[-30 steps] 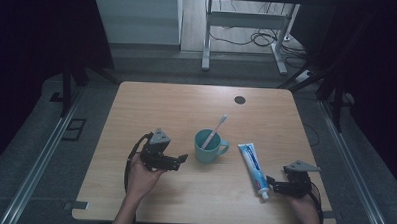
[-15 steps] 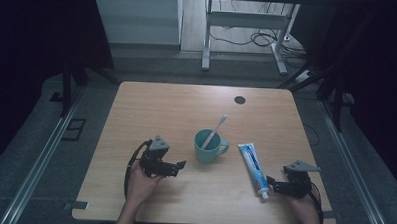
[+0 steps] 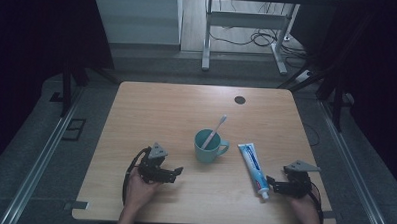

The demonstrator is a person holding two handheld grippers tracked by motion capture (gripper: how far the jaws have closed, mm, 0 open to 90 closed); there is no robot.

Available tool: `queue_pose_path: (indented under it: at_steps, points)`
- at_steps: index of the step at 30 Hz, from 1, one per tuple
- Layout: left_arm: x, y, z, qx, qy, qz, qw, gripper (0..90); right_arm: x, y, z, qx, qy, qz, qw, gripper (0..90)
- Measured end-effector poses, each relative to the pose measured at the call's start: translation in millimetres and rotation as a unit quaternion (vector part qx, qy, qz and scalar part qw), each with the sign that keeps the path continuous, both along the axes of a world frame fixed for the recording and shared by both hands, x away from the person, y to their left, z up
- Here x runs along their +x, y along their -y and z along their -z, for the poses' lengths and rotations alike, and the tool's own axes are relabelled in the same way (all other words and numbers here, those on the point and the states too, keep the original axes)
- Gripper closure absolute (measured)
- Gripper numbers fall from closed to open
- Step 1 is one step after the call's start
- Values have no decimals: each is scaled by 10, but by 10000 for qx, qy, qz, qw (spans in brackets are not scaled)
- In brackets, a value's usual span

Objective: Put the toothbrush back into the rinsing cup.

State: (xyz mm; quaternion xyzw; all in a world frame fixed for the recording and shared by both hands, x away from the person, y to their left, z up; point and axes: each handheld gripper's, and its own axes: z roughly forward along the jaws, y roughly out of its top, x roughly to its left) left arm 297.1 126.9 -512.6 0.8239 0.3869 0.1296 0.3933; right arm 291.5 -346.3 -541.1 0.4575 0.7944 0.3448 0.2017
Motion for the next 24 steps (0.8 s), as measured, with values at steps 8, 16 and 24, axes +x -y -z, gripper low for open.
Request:
queue_pose_path:
  at_steps: [8, 16, 24]
  points:
    - [-46, -33, 108, 168, 9, -88, 9998, 133, 0, -1, 0, 1, 2, 6, 10000, 169]
    - [-63, -49, 231, 323, -61, -123, 9994, 132, -1, -2, 0, 7, -4, 9, 10000, 169]
    - [-74, -42, 314, 494, -138, -179, 9985, 128, 0, 0, -1, 11, -5, 7, 10000, 171]
